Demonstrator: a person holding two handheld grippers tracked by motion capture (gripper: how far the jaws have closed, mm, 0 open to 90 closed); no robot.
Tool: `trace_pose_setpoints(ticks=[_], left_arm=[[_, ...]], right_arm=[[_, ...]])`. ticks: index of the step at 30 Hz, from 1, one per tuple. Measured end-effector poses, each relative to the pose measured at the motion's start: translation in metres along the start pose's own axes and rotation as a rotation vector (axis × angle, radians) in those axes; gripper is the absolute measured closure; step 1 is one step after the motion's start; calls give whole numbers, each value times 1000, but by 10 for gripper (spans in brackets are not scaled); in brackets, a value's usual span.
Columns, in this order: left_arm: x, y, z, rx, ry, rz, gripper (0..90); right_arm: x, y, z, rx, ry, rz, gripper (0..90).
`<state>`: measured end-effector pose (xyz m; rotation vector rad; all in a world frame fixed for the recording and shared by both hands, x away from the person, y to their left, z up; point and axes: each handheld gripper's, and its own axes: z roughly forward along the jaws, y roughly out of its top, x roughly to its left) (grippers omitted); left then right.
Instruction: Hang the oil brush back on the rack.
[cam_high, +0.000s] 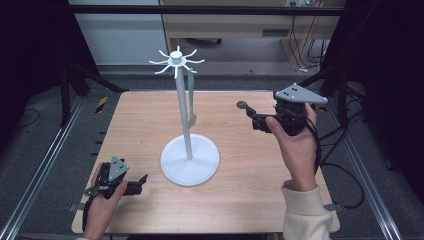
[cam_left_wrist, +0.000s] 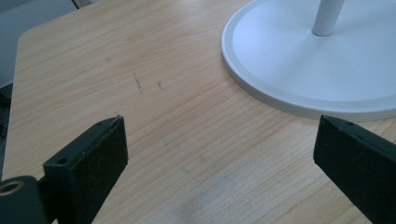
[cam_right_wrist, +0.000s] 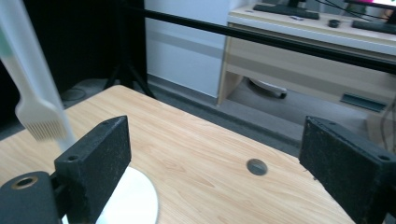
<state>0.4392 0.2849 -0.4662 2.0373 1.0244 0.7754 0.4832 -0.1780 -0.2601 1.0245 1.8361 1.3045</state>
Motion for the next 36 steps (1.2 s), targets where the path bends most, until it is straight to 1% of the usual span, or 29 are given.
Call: trace_pose_setpoints(ticks=[2,7,12,17,20,24,28,32,36], left_arm=[[0,0,0,-1,0,0,27],[0,0,-1,0,1,1,26],[0,0,-1,-1,1,-1,26],[1,0,-1,0,1,1,26],[1,0,0,0,2,0,27],[1,0,-1,2,3,3,27],[1,0,0,4,3,3,26],[0,0,0,0,2,1,26],[0,0,0,0,1,1,26]], right_arm=[[-4,-2,0,3,-13,6,102],[-14,-12,4,43,-65,3,112],[-25,-24,13,80,-75,24,114],[-34,-40,23,128,-103,42,116],[-38,-47,28,138,-94,60,115],[-41,-55,33,152,-101,70,112],[-43,-64,39,161,-93,98,111],[-47,-74,45,180,-95,107,111],[-49,-80,48,190,-100,109,111]])
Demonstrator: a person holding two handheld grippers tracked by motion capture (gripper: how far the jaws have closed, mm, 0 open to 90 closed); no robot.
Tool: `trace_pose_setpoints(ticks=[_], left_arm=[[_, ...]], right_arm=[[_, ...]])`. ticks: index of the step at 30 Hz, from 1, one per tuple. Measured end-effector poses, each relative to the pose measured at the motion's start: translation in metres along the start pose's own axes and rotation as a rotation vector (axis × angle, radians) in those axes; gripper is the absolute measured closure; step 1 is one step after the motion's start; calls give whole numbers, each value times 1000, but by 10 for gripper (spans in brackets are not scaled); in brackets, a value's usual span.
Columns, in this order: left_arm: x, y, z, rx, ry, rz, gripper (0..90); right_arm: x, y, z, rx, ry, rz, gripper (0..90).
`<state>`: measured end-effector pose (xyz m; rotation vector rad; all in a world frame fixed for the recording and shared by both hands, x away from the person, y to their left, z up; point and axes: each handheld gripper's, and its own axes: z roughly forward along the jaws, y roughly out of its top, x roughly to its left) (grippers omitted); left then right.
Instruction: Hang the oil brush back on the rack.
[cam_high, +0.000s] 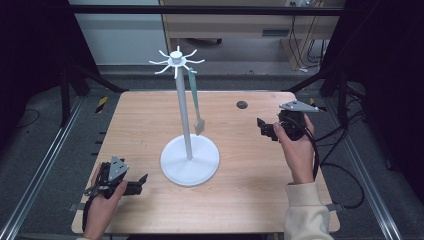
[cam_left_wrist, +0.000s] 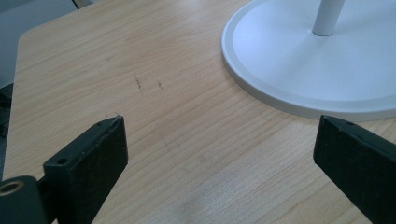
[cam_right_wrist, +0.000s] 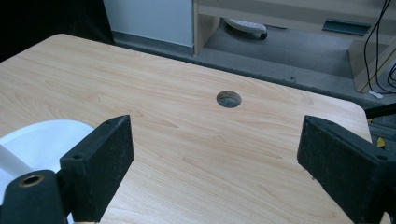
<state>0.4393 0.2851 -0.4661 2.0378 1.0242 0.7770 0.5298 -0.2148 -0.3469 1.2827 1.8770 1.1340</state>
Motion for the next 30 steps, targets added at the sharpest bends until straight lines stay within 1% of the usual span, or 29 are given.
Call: trace_pose_setpoints(ticks=[9,16,20,24,27,30], left_arm=[[0,0,0,0,0,0,26],[1,0,0,2,-1,1,26],[0,0,0,0,-1,-2,26],[0,0,0,-1,-1,-1,26],[1,0,0,2,-1,0,27],[0,0,0,2,-1,1,26]], right_arm=[[-4,-16,10,28,-7,-1,116],[-9,-29,22,77,-17,-1,114],[-12,-38,29,86,-15,14,112],[-14,-47,36,120,-18,14,110],[-14,-54,41,138,-8,17,110],[-16,-61,47,161,-7,11,110]])
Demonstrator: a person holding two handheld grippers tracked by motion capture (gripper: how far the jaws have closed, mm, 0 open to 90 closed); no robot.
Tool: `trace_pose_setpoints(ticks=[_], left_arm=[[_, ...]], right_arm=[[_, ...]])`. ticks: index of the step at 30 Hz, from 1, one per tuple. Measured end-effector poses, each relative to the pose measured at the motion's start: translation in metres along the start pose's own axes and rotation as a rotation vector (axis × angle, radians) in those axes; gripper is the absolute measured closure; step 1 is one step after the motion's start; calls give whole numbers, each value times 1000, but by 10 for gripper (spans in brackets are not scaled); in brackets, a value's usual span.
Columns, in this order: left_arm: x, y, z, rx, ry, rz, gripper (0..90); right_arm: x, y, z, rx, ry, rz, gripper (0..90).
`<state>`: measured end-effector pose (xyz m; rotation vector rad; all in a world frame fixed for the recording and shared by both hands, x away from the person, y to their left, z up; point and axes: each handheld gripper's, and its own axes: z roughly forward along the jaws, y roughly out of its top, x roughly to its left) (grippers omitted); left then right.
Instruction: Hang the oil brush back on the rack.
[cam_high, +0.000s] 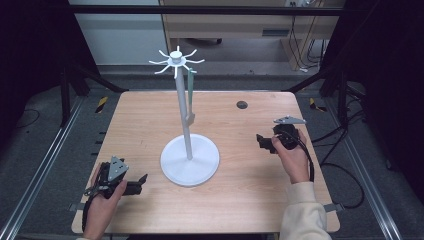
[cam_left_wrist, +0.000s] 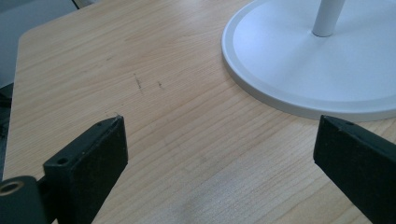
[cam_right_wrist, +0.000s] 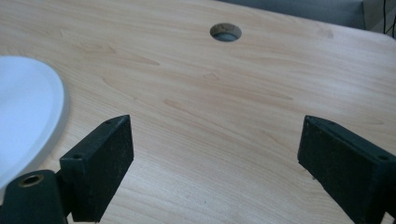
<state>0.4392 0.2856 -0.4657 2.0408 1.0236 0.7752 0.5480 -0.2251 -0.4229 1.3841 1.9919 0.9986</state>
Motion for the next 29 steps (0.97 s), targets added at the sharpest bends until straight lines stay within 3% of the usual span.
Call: trace_pose_setpoints(ticks=[9,18,25,29], left_arm=[[-1,0,0,-3,-1,-1,26],[-1,0,1,-2,-1,-1,26],[-1,0,2,3,-3,1,26],[-2,0,2,7,-1,4,27]], right_arm=[[-3,-19,19,46,17,-2,115],[9,-32,39,78,58,-32,120],[24,-37,49,89,118,-86,120],[30,-37,52,89,129,-123,120]])
